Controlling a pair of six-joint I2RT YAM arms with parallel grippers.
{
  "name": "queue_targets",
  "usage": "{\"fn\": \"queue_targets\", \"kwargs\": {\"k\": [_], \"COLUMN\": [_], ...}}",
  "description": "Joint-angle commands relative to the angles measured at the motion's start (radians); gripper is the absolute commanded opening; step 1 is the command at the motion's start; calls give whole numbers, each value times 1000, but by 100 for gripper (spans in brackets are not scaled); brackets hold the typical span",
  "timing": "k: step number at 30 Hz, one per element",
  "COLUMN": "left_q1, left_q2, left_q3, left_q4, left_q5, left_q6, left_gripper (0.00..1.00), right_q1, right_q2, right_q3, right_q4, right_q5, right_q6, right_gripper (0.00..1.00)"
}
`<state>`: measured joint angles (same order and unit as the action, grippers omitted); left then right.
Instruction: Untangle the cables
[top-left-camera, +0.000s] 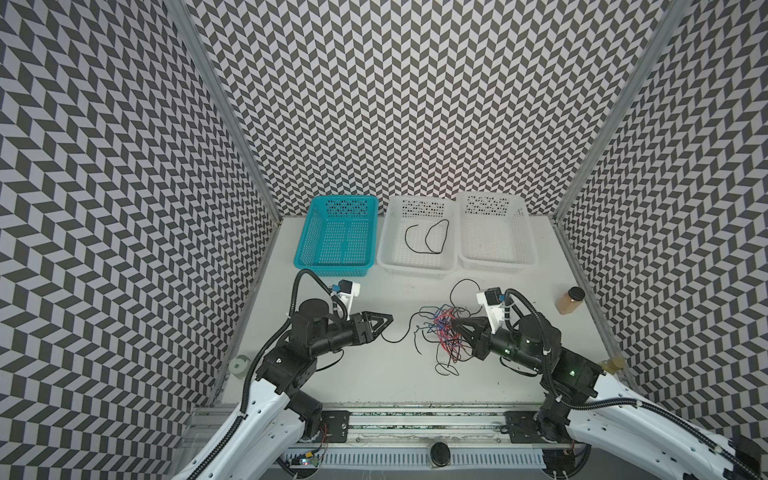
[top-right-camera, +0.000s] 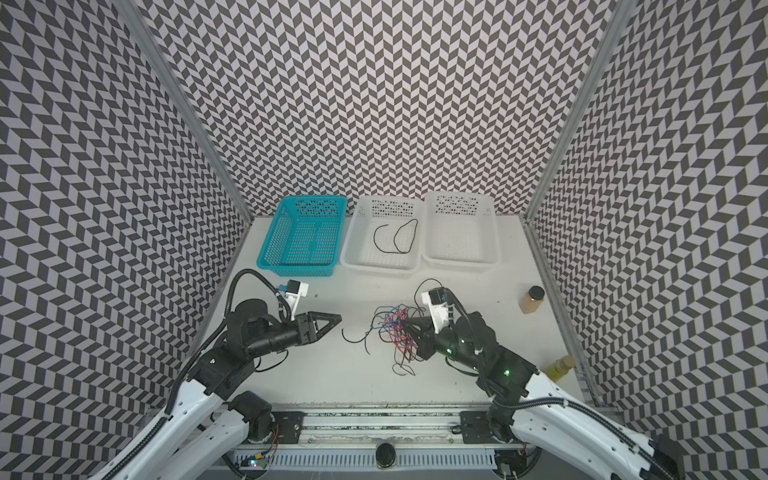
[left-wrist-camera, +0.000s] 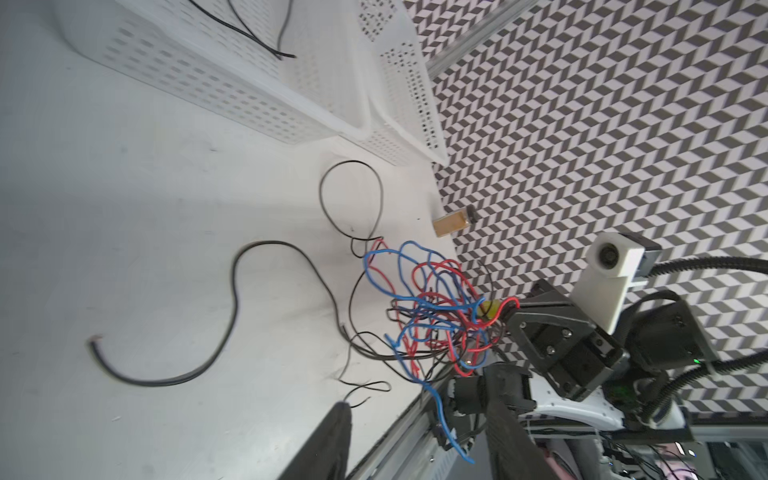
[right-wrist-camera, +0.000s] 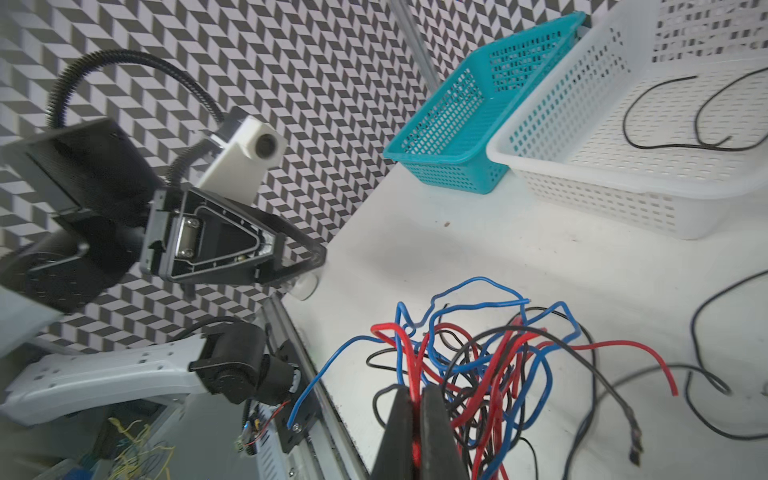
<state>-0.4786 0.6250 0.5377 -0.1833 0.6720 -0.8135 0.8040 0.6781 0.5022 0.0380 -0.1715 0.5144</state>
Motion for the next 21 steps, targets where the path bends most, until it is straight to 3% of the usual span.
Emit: {"fn": "queue_targets", "kwargs": {"k": [1,12,17,21], "left_q1": [-79,-287,-379,-409], "left_q2": [24,110,149,190], "left_q3": [-50,-122,-119,-94], "left_q4": [228,489,496,406], "left_q5": [24,-8,-70,-135], "left_q6": [-44,-19,48,114], "left_gripper": [60,71,76,75], "right_q1": [-1,-7,-8,-8], "right_q2": [12,84,129,135], "right_q3": [49,83,106,109], "right_q4": [176,385,438,488], "right_q5": [-128,-296,-329,-352], "right_q6": [37,160,219,250], "right_gripper": [0,0,0,0]}}
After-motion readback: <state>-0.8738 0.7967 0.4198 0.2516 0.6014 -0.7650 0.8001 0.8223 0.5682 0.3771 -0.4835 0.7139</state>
